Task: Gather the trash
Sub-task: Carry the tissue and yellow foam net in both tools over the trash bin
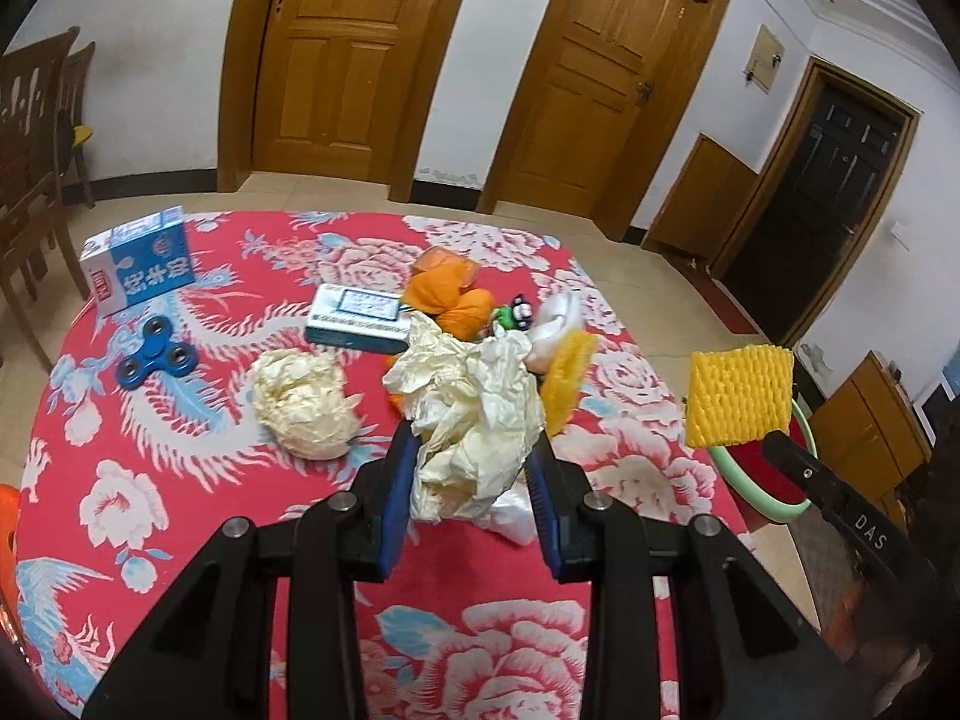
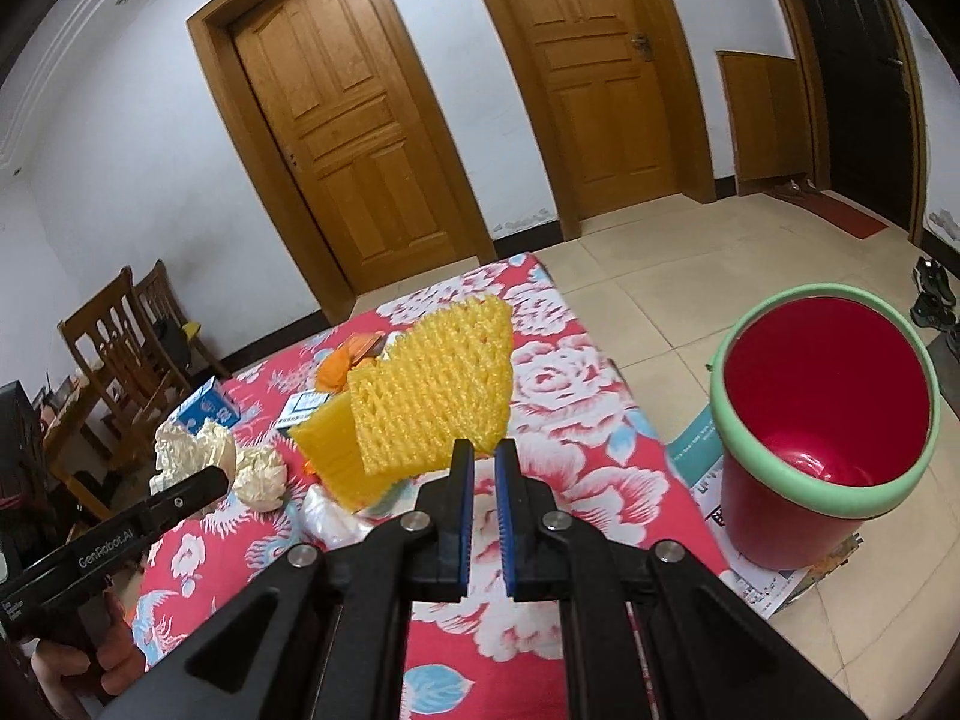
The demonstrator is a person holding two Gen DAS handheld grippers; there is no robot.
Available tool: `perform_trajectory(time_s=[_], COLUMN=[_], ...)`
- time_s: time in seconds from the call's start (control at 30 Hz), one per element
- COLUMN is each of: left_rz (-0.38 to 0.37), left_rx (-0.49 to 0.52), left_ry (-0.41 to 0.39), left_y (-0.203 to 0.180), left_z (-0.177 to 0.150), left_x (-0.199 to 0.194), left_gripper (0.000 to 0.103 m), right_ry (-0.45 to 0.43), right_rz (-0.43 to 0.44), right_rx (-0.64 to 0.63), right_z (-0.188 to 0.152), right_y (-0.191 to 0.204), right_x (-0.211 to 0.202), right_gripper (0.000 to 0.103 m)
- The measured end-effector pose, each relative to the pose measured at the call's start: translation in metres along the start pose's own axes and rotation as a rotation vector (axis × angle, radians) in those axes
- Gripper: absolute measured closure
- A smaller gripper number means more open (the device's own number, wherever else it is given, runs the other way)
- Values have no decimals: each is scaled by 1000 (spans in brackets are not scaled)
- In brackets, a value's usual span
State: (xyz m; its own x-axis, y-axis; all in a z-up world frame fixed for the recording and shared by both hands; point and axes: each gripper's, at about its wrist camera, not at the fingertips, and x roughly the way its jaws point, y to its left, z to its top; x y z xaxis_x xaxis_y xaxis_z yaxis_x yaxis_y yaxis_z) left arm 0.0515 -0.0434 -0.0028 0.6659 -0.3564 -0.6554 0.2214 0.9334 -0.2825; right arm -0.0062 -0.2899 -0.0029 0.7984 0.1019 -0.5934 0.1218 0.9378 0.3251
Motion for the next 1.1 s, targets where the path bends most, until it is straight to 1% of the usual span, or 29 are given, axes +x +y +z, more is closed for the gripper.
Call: perform_trajectory(time_s=[0.3, 0.63, 1.1], left_rz=[-59, -134, -212], left_rx=[95, 197, 343], left_ry=[5, 65, 137], left_y=[-40, -97, -179], left_z=[13, 25, 18], left_x=[12, 49, 101], left_gripper=[68, 68, 68], right_ry=[-40, -81, -91], right_rz=[-48, -136, -266], right_rx=[72, 170, 285], right_z=[5, 14, 13], right_y=[-38, -92, -170], right_x=[-14, -27, -33], right_gripper=[94, 94, 94])
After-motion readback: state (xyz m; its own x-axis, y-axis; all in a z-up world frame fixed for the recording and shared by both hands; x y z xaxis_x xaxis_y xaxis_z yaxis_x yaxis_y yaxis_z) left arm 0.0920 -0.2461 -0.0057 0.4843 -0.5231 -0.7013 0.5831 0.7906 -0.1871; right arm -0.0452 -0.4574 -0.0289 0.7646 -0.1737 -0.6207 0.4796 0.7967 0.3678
